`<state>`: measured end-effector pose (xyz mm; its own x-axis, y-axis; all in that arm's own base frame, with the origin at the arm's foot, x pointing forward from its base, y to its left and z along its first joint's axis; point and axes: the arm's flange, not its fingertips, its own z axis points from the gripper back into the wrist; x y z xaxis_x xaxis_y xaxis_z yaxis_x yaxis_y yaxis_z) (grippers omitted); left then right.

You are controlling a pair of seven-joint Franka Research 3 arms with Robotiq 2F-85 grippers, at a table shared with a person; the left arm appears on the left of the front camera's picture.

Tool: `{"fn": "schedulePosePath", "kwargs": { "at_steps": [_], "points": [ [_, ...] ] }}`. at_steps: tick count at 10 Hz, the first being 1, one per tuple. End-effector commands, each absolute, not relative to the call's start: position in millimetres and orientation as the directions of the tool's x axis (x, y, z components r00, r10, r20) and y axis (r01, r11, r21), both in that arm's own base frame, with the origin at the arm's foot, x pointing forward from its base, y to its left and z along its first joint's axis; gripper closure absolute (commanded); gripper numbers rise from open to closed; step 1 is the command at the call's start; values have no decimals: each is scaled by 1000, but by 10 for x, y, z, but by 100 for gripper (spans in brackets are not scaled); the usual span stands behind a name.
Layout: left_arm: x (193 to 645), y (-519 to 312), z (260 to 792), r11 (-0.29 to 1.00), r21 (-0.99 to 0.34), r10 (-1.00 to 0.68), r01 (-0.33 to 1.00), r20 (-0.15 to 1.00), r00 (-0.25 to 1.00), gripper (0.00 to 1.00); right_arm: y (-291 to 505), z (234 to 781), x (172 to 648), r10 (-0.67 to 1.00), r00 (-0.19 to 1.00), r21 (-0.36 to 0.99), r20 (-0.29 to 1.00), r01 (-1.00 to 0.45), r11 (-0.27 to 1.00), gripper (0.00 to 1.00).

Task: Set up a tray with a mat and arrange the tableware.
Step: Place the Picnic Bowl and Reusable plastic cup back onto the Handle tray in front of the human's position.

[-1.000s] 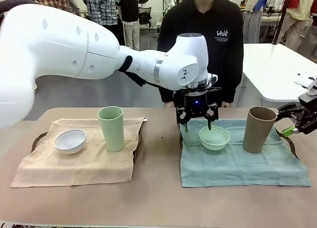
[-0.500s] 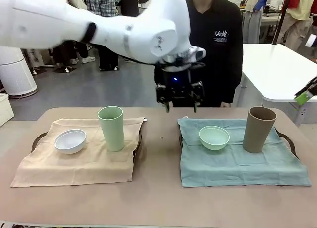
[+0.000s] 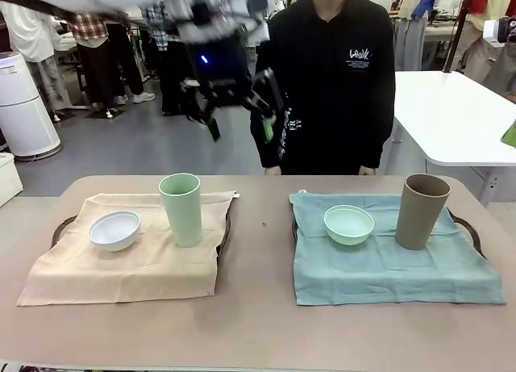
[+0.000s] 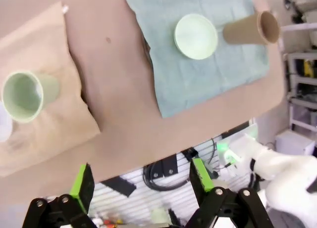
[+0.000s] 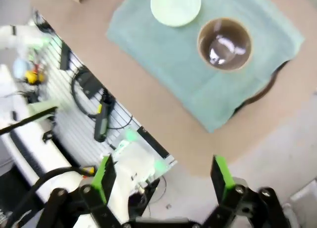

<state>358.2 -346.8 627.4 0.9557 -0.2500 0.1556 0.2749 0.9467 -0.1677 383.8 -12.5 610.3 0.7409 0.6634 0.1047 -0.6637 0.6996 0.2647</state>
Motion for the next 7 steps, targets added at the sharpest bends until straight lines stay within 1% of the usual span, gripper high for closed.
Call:
{"fn": "schedulePosePath", "kwargs": {
  "at_steps": [1, 7],
  "points": [
    [3801, -3613, 5987, 947, -163, -255, 278, 149, 955, 0, -286, 5950, 3898, 657, 740, 243, 144, -670, 701, 0],
    [3801, -3613, 5987, 947, -163, -255, 278, 149, 955, 0, -286, 5950, 3898, 657, 740, 243, 144, -670, 701, 0]
  ]
}}
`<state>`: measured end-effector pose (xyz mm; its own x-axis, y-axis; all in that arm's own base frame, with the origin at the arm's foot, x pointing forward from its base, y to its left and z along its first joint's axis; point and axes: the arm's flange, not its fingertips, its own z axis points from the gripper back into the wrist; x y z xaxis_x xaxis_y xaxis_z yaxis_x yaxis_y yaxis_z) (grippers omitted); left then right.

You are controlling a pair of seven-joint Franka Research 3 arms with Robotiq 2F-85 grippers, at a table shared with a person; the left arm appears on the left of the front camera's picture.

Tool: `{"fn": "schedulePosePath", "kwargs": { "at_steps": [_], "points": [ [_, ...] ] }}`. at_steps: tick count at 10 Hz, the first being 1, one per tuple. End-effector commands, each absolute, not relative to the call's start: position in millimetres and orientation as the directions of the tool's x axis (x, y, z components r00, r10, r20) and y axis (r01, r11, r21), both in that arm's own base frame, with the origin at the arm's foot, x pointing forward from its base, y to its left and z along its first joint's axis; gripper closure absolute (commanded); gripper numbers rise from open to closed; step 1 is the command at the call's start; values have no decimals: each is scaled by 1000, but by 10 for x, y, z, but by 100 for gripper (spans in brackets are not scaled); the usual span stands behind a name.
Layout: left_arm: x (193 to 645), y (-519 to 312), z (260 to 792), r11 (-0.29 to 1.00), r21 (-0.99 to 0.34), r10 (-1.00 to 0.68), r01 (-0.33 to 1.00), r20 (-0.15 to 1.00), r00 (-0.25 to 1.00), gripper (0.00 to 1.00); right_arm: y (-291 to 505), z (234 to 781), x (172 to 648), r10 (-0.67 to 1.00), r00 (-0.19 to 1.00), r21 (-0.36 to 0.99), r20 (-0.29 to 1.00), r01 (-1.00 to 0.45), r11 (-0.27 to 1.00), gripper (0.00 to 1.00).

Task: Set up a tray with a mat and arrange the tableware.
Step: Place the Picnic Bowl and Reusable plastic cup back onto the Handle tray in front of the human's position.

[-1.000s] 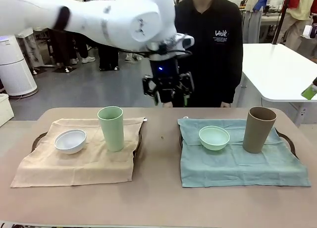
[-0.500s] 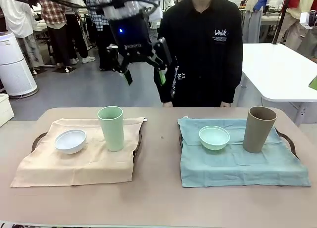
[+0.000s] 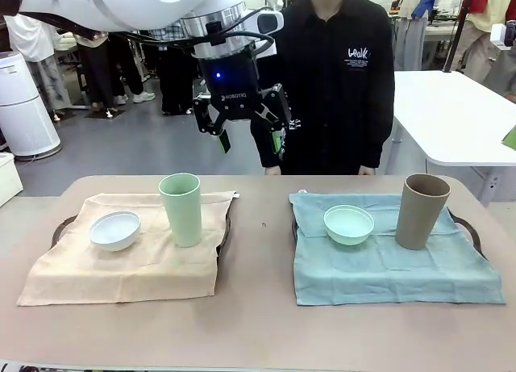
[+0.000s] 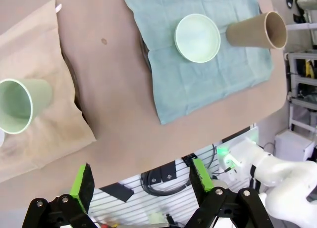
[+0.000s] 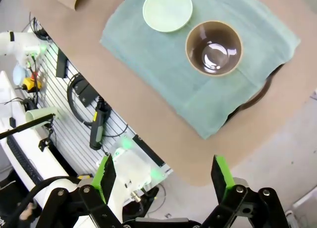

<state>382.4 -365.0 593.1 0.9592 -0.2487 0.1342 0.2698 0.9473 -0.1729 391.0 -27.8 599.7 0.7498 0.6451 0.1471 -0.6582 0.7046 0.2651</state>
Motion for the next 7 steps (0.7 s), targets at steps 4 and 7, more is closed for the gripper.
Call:
{"fn": "schedulePosePath", "kwargs": {
  "at_steps": [4, 7],
  "points": [
    [3811, -3650, 5974, 946, -175, -249, 272, 143, 958, 0, -273, 5997, 3910, 646, 749, 265, 147, -659, 704, 0],
    [3825, -1787, 5960, 920, -312, -219, 236, 89, 972, 0, -687, 5915, 4024, 535, 834, 353, 137, -546, 760, 0]
  ]
}}
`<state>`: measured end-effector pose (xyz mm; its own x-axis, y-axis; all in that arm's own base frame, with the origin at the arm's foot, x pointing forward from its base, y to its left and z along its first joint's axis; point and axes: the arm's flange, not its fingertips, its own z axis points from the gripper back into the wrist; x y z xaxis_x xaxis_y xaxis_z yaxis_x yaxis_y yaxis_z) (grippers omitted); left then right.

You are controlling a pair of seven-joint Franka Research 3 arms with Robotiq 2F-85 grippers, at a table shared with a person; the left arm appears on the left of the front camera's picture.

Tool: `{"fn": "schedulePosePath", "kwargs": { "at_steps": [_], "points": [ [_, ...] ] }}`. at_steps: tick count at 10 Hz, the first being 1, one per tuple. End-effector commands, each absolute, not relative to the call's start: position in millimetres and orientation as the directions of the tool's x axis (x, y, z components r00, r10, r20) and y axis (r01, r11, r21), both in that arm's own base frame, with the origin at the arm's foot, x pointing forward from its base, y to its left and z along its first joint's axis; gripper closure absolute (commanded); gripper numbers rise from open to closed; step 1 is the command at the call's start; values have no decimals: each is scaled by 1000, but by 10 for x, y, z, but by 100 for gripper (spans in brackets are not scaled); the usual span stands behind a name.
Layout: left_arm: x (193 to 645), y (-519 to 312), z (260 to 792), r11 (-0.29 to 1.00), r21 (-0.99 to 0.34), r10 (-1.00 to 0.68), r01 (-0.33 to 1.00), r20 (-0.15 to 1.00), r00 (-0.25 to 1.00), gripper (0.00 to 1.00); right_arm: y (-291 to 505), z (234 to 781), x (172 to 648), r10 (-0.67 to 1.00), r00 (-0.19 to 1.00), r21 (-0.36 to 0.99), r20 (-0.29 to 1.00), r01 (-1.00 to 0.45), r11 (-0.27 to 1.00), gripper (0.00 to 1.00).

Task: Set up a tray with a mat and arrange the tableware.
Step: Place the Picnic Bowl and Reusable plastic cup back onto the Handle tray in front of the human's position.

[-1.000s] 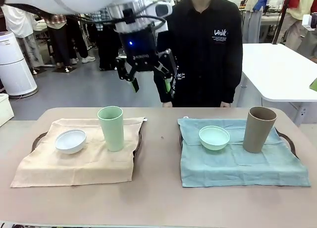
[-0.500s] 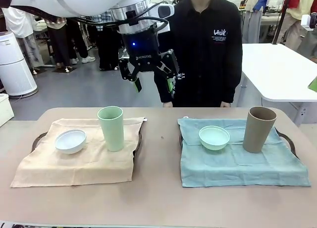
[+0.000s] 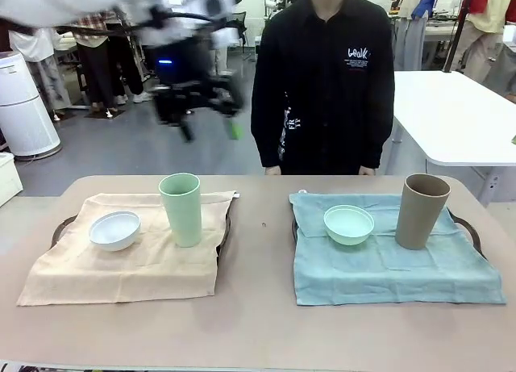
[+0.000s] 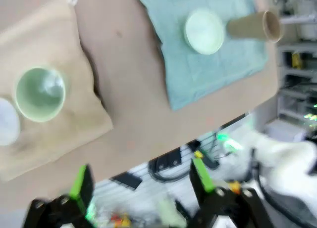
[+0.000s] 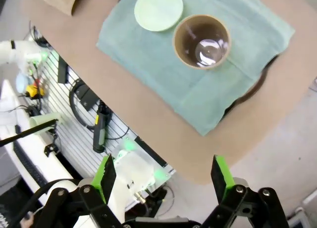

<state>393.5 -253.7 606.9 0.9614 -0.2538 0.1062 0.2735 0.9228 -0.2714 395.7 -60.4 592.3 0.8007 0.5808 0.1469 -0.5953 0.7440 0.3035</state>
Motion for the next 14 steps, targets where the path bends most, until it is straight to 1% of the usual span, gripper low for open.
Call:
{"fn": "schedulePosePath", "kwargs": {
  "at_steps": [1, 2, 3, 4, 5, 6, 7, 8, 9, 10, 11, 12, 13, 14],
  "points": [
    [3828, -1154, 5878, 923, -356, -120, 145, 91, 989, 0, -817, 5844, 4036, 497, 856, 387, 143, -511, 767, 0],
    [3814, -677, 5846, 933, -345, -78, 101, 79, 994, 0, -897, 5768, 4037, 474, 871, 406, 126, -482, 777, 0],
    [3743, -240, 5842, 922, -386, 6, 35, 103, 995, 0, -955, 5706, 4029, 461, 881, 402, 106, -462, 790, 0],
    [3647, 148, 5913, 886, -443, 226, -137, 154, 962, 0, -956, 5690, 4013, 460, 882, 395, 103, -460, 795, 0],
    [3756, -409, 5869, 922, -378, -51, 81, 88, 995, 0, -883, 5716, 4006, 476, 872, 292, 111, -487, 823, 0],
    [3756, -409, 5869, 922, -378, -51, 81, 88, 995, 0, -1046, 5647, 4022, 488, 866, 374, 107, -490, 788, 0],
    [3756, -409, 5869, 922, -378, -51, 81, 88, 995, 0, -1030, 5667, 4035, 489, 865, 354, 110, -494, 794, 0],
    [3659, 10, 5860, 918, -397, 36, 8, 103, 994, 0, -1158, 5816, 4031, 543, 811, 681, 217, -524, 511, 0],
    [3705, 446, 5924, 783, -620, 136, -48, 95, 986, 0, -1402, 5854, 4035, 471, 832, 775, 292, -495, 394, 0],
    [3774, 853, 5822, 702, -695, 261, -159, 43, 964, 0, -1632, 5799, 4011, 365, 870, 822, 332, -456, 340, 0],
    [3823, 1180, 5709, 600, -767, 362, -228, 6, 932, 0, -1818, 5669, 3996, 248, 909, 863, 336, -403, 306, 0],
    [3823, 1415, 5625, 538, -811, 345, -229, -35, 938, 0, -1965, 5526, 3933, 214, 926, 891, 311, -363, 272, 0],
    [3795, 1423, 5660, 685, -720, 100, -111, -58, 993, 0, -2110, 5459, 3860, 256, 946, 877, 199, -289, 384, 0],
    [3654, 1386, 5652, 625, -741, 350, -245, -14, 937, 0, -1856, 5610, 3792, 302, 888, 837, 347, -438, 328, 0]
  ]
}}
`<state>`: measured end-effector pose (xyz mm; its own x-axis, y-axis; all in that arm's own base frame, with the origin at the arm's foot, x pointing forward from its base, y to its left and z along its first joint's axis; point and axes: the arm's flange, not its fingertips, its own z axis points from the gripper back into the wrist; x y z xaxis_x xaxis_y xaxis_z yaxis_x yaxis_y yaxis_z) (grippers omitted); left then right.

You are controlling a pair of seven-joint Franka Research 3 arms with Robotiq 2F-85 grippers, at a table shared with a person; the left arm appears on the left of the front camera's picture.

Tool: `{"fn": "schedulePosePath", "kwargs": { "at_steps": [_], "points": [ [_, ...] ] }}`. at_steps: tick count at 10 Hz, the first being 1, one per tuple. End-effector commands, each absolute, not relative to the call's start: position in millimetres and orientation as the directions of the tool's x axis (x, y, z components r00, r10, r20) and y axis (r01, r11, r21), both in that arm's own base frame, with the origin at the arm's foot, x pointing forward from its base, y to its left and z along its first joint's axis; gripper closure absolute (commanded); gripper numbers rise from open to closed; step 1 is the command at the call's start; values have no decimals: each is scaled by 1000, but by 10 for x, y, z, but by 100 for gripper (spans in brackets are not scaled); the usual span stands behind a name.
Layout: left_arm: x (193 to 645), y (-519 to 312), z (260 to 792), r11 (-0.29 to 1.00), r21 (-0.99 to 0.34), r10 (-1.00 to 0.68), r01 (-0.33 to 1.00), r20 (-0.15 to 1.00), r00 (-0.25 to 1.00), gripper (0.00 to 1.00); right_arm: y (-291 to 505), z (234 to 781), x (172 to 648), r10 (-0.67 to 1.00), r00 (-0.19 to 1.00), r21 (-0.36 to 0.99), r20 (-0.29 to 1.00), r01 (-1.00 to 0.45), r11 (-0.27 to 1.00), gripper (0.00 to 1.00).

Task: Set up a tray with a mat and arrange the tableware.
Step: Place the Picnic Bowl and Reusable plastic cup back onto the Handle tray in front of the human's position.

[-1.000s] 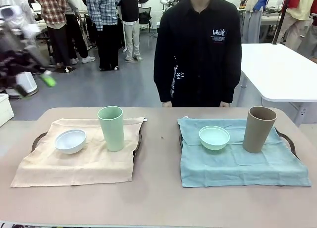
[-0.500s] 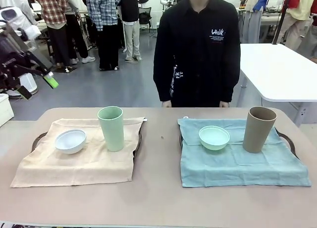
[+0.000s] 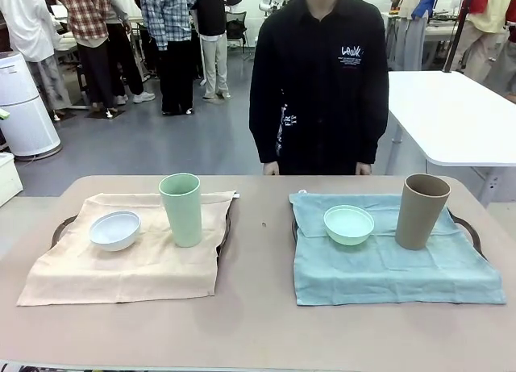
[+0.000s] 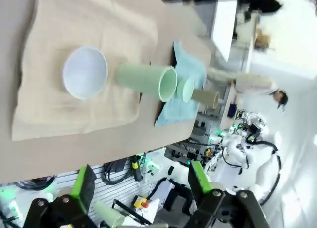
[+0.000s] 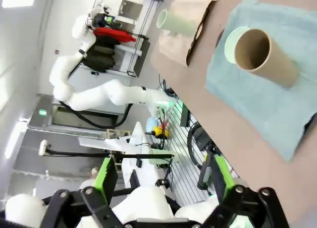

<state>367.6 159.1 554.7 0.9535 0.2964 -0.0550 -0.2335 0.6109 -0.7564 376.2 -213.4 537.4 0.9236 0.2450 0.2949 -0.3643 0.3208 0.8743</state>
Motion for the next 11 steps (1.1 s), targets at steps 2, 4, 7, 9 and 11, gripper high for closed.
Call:
{"fn": "schedulePosePath", "kwargs": {
  "at_steps": [2, 4, 7, 9, 11],
  "points": [
    [3676, 1591, 5547, 611, -756, 296, -234, -55, 953, 0, -2247, 5386, 3767, 173, 953, 930, 249, -285, 230, 0],
    [3602, 2235, 5283, 422, -850, 396, -314, -138, 908, 0, -2869, 5187, 3671, -169, 961, 975, 221, -210, 78, 0],
    [3354, 2638, 4942, 199, -922, 536, -331, -181, 825, 0, -3239, 4891, 3395, -444, 888, 993, 117, -89, 83, 0],
    [3319, 2709, 4925, 262, -884, 527, -387, -204, 825, 0, -3388, 4836, 3335, -376, 916, 988, 143, -111, 106, 0],
    [3319, 2709, 4925, 262, -884, 527, -387, -204, 825, 0, -3388, 4836, 3335, -376, 916, 988, 143, -111, 106, 0]
  ]
}}
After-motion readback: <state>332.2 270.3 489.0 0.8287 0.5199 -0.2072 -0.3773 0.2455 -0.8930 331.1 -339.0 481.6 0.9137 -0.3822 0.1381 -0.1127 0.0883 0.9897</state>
